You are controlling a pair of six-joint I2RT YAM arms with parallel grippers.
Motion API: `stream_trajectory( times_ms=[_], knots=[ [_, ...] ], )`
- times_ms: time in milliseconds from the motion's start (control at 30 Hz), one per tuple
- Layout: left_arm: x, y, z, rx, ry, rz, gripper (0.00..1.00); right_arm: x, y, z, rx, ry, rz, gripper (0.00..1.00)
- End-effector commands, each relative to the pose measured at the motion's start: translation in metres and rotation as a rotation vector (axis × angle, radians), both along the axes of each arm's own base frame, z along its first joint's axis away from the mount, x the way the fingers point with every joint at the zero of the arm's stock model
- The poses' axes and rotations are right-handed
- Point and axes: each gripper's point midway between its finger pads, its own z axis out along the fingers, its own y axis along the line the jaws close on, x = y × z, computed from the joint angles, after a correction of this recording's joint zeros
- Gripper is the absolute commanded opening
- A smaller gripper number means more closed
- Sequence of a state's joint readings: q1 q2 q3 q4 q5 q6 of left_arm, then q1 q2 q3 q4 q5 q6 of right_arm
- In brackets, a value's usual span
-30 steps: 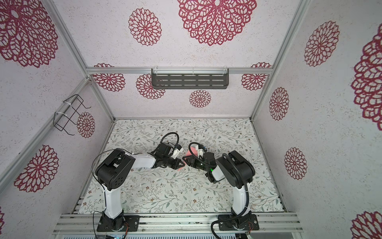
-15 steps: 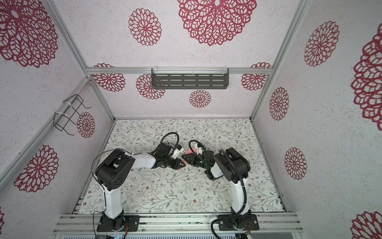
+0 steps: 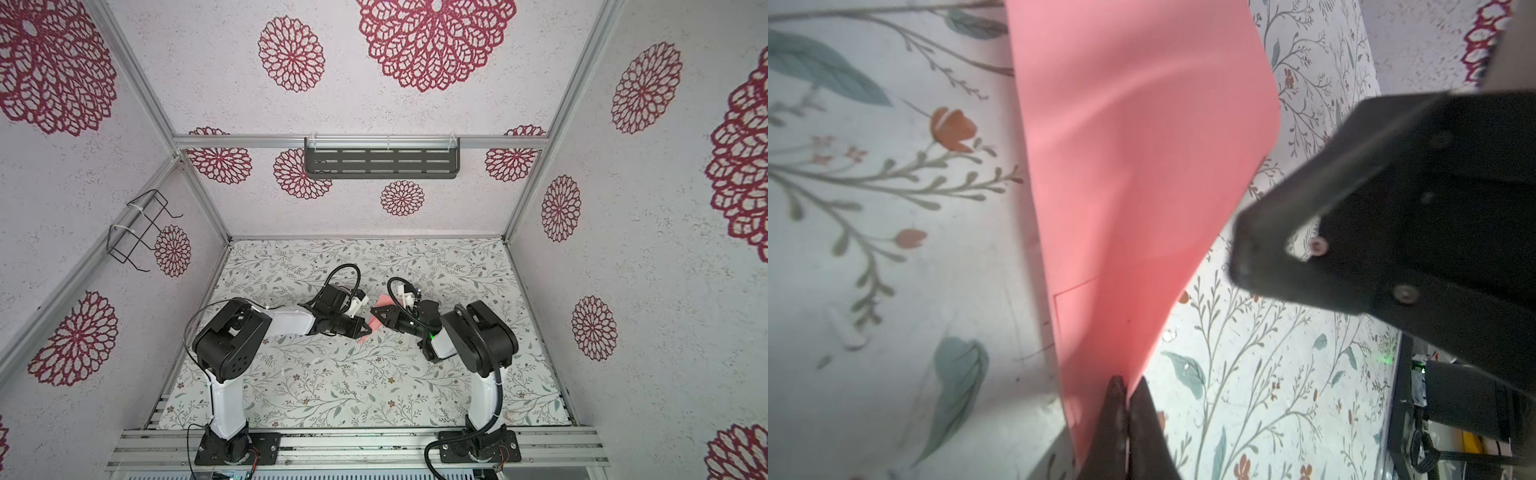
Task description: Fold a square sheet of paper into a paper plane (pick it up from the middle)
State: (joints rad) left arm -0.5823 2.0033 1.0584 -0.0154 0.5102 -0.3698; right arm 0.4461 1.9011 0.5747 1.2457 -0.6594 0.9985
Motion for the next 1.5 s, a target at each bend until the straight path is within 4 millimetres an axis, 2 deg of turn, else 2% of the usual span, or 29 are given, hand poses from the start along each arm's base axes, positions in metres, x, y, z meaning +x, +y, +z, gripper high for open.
stream_trajectory(
  times_ms=[0,167,300,667,1067,1300,1467],
  knots=[
    [-0.034,0.055,-0.07,0.262,0.212,0.094,0.03,-0.009,-0.001,0.004,-0.041,-0.065,0.036,0.45],
    [-0.034,0.056,-0.071,0.253,0.269,0.127,0.03,-0.013,0.002,-0.011,-0.063,-0.043,0.055,0.42],
    [-0.034,0.057,-0.07,0.227,0.305,0.152,0.02,-0.015,0.005,-0.012,-0.054,-0.053,0.081,0.41],
    [-0.035,0.058,-0.076,0.192,0.318,0.161,0.04,-0.008,0.009,-0.034,-0.11,-0.008,0.105,0.41],
    [-0.035,0.063,-0.08,0.216,0.31,0.162,0.19,0.005,0.019,-0.041,-0.105,0.007,0.137,0.41],
    [-0.036,0.072,-0.086,0.275,0.326,0.2,0.13,0.008,0.016,-0.048,-0.119,0.037,0.111,0.41],
    [-0.039,0.079,-0.093,0.307,0.346,0.231,0.09,0.013,0.01,-0.047,-0.117,0.045,0.082,0.4]
  ],
)
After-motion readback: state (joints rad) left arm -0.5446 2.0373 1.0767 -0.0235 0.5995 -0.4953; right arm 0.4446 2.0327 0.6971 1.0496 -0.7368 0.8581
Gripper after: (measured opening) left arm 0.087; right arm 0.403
